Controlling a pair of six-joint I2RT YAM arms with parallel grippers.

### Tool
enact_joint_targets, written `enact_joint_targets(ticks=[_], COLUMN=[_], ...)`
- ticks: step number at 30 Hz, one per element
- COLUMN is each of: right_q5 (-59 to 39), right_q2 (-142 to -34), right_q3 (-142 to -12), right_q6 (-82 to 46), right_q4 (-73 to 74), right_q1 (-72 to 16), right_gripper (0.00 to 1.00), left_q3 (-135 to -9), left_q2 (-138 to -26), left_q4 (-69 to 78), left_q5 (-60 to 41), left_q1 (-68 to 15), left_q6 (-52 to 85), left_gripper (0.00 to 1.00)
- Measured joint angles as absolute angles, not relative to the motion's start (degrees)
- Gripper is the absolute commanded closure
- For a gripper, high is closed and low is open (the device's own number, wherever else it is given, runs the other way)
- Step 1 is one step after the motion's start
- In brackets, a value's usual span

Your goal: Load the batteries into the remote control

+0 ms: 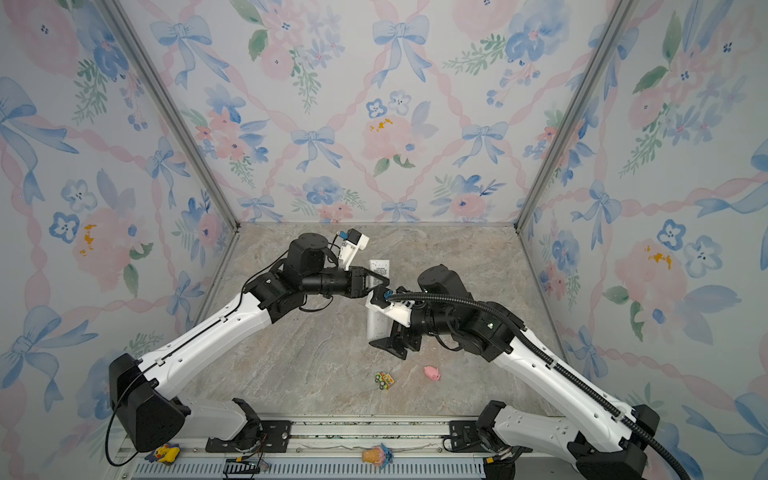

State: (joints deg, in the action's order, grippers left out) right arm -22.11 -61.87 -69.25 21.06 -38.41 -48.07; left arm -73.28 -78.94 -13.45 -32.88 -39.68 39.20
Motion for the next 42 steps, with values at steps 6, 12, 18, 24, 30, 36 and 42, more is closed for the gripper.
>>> enact_joint_targets(ticks=[6,12,18,24,30,36,42], right_q5=[-22.2,-21.2,-18.7,-16.5,-14.9,-14.5,-14.4], right_q2=[-61.9,-62.2,-62.4,-62.9,-63.4,-63.6,-63.6], right_q3=[-69.2,-68.9,-68.7,-68.6,-68.6,-68.6,-68.6], right_q6=[21.1,21.8,23.5,25.7,26.4,27.0,27.3], right_q4=[-38.3,-38.3,-38.9,-39.6,-40.0,-40.4,-41.1], right_q1=[-48.2,-49.2,-51.0,-52.5,-53.8,-54.1,-54.4], right_gripper=[0.07,0.08,0.08,0.09,0.11,0.15,0.17], left_q3=[-73.2,-73.1,-72.8,-72.7,-72.5,-72.4,-72.1], left_q2=[-78.9,-78.9,-78.9,-78.9,-78.9,-78.9,-78.9], left_q4=[-13.5,-14.3,-15.3,-16.6,-17.5,-18.1,-18.3], left_q5=[-32.9,-32.9,-33.1,-33.0,-33.0,-33.1,-33.1], left_q1=[-39.7,-39.7,-39.7,-39.7,-39.7,-39.7,-39.8], left_q6=[39.2,39.2,39.2,39.2,39.1,39.0,39.0], left_gripper=[1.00,1.00,1.00,1.00,1.00,1.00,1.00])
